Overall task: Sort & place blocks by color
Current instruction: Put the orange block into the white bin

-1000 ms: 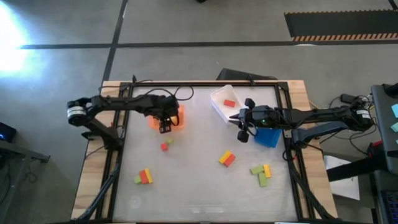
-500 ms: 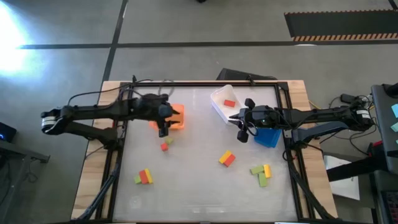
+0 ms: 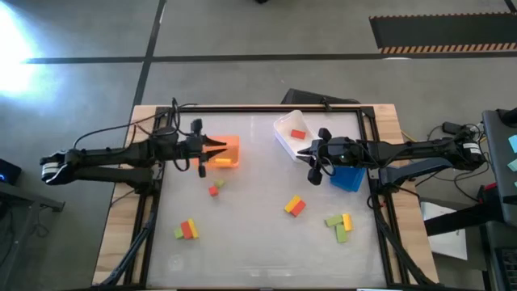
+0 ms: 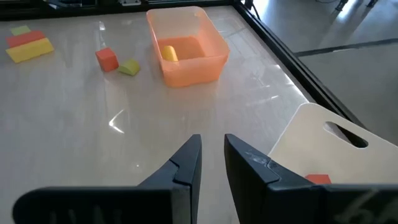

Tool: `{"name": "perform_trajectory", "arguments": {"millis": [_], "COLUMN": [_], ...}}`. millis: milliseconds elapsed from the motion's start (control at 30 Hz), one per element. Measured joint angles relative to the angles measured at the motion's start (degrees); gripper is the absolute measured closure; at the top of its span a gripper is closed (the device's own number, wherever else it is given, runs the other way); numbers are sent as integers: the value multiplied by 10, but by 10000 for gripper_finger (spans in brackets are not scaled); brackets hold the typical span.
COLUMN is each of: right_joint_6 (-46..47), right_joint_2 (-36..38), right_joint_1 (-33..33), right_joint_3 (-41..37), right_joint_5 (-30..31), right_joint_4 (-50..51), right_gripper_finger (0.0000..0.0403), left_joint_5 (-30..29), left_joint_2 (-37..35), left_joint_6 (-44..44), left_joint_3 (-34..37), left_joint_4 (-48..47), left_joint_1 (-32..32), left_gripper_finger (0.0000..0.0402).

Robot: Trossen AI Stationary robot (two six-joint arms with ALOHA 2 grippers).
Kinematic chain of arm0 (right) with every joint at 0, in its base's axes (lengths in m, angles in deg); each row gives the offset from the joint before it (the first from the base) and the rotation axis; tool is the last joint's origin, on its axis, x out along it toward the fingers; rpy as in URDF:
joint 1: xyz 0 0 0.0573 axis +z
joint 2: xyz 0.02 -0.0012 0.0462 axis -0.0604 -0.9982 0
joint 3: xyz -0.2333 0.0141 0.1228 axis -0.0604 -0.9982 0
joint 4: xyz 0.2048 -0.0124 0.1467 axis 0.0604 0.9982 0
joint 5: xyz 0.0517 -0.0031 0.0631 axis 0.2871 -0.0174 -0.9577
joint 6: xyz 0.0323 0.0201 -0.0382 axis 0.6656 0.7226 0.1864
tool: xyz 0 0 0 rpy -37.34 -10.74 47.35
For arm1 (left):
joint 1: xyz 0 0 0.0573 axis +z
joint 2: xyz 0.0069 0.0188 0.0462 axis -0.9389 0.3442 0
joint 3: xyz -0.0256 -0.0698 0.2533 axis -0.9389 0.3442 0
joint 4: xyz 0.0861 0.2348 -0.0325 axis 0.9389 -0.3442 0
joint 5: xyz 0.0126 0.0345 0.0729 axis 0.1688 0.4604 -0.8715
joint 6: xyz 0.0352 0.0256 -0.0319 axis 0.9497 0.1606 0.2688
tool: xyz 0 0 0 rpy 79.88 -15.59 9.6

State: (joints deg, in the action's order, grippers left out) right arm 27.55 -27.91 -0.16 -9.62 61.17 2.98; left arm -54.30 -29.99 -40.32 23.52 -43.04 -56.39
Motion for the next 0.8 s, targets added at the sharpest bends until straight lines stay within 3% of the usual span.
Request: {"name": "perform_trajectory", "arguments": {"millis": [267,800], "right_joint_6": [0,25], "right_joint_2": [0,0], "right_joint_1": [0,0], "right_joint_3": [0,-20], "right_joint_5": [0,0], "right_joint_4": [-2,13], "right_gripper_finger": [344,344], "left_joint_5": [20,45], "left_joint_2": [-91,-161], "left_joint_6": [-29,-100], "left_joint_3": [30,108], "left_joint_4": [-22,-20], "left_joint_1": [0,-1], "left_gripper_finger": [399,401]}}
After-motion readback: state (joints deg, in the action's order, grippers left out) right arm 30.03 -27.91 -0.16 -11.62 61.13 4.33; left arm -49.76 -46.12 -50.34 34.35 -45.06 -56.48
